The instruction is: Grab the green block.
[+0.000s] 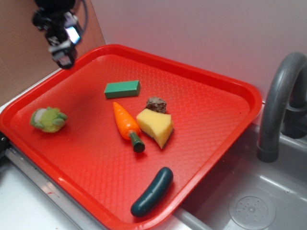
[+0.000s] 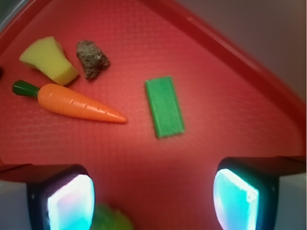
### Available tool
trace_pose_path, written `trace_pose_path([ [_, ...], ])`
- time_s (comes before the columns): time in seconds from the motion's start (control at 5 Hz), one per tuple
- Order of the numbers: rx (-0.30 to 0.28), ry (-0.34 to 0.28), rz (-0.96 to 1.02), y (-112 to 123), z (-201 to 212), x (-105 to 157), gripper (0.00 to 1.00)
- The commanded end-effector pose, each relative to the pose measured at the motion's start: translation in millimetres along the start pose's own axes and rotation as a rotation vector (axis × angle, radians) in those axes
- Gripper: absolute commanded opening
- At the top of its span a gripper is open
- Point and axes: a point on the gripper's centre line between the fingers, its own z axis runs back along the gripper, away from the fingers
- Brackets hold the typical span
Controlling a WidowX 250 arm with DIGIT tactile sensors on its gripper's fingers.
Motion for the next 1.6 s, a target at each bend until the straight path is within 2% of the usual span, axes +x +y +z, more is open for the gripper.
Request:
trace_pose_path([
  [0.0, -0.033, 0.052, 0.008, 6, -51, 22, 1.00],
  [0.2, -0.059, 0.074, -0.033, 7, -73, 31, 1.00],
  [0.6, -0.033, 0.114, -0.084, 8, -96, 32, 1.00],
  [0.8, -0.014, 0.111, -0.079, 5, -96, 29, 0.00],
  [1.0, 0.028, 0.140, -0.060, 1, -89, 24, 0.00],
  [1.2, 0.057, 0.203, 0.148, 5, -39, 14, 0.00],
  [1.4, 0.070, 0.185, 0.389, 7, 12, 5, 0.00],
])
